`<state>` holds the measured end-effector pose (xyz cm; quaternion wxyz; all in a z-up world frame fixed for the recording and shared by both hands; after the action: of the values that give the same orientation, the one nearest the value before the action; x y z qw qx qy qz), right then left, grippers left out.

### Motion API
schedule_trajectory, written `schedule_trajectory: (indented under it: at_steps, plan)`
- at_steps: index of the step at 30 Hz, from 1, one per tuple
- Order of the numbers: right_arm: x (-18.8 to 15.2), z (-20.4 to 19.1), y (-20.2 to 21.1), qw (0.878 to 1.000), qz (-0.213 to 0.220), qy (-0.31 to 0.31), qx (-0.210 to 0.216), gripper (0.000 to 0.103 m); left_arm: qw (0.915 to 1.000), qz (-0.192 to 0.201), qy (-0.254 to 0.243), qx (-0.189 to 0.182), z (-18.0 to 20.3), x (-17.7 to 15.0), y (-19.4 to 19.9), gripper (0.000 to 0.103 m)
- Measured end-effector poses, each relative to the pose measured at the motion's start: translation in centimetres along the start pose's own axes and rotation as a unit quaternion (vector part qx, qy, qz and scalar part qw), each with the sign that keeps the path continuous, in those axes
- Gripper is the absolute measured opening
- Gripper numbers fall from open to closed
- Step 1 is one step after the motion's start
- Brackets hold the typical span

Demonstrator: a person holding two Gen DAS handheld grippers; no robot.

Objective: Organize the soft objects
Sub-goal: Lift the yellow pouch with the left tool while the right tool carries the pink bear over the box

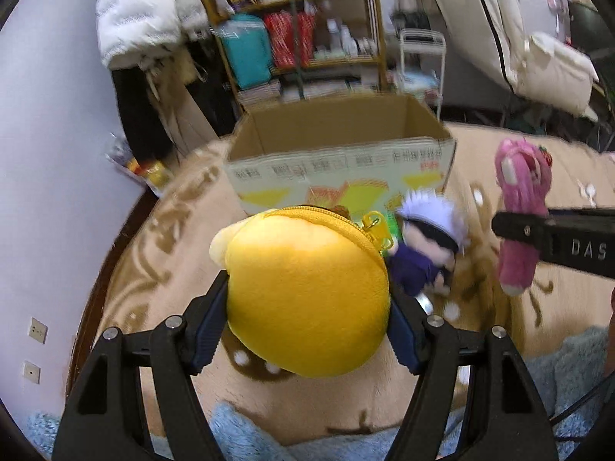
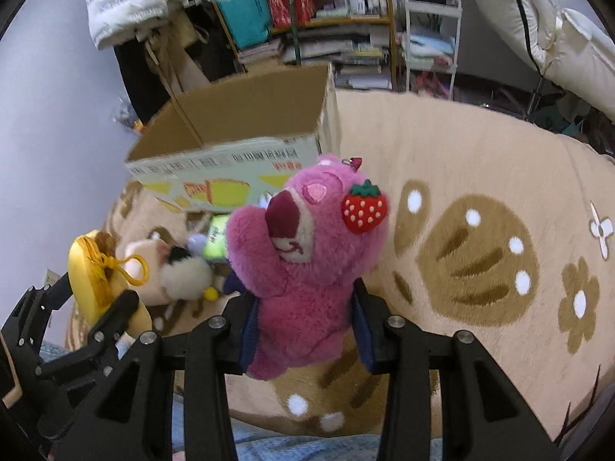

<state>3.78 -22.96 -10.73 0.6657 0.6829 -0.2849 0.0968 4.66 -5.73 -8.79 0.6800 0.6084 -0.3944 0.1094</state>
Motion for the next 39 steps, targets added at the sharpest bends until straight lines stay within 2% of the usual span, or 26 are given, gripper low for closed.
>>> schedule_trajectory:
  at_steps: [8, 13, 16, 21, 24, 28, 33, 39]
  plan:
    - [1.1, -1.4, 3.5, 0.996, 0.084, 0.015, 0.025, 0.044, 0.9957, 0.088, 0.025, 0.017, -2.4, 1.6, 3.9, 0.072]
    - [1.3, -2.3, 5.0, 0.992, 0.120, 0.030, 0.029, 0.044, 0.9942, 0.101, 0.024, 0.026, -2.6, 1.8, 4.9, 0.072]
    - [1.7, -2.4, 6.3, 0.986, 0.162, 0.032, 0.019, 0.044, 0.9928, 0.113, 0.024, 0.030, -2.7, 1.9, 5.4, 0.072]
    - [2.3, -2.5, 8.2, 0.977, 0.211, 0.034, 0.011, 0.044, 0.9875, 0.144, 0.031, 0.055, -3.3, 2.4, 6.5, 0.073]
    - [2.9, -2.6, 8.6, 0.973, 0.227, 0.034, 0.008, 0.044, 0.9849, 0.159, 0.024, 0.066, -3.4, 2.9, 7.0, 0.073]
    - [3.6, -2.7, 9.5, 0.964, 0.262, 0.043, -0.025, 0.044, 0.9814, 0.175, 0.015, 0.078, -3.5, 3.8, 7.6, 0.073]
    - [5.0, -3.1, 10.2, 0.955, 0.289, 0.051, -0.039, 0.044, 0.9788, 0.190, 0.014, 0.075, -3.6, 5.1, 8.3, 0.073]
    - [7.0, -3.6, 10.7, 0.949, 0.308, 0.058, -0.034, 0.044, 0.9769, 0.197, 0.027, 0.080, -4.4, 7.0, 9.3, 0.073]
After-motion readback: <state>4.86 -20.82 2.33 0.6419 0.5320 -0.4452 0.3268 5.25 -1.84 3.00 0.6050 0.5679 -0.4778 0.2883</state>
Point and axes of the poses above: each gripper's, at about its wrist camera, not at the fingertips, and y roughly against the way its jaws point, z to its right, x to its top, the point moved 5 cm from there along -y, roughly the way its jaws point, and after that the axes turned 9 degrees about -x, right-handed, at the moved point
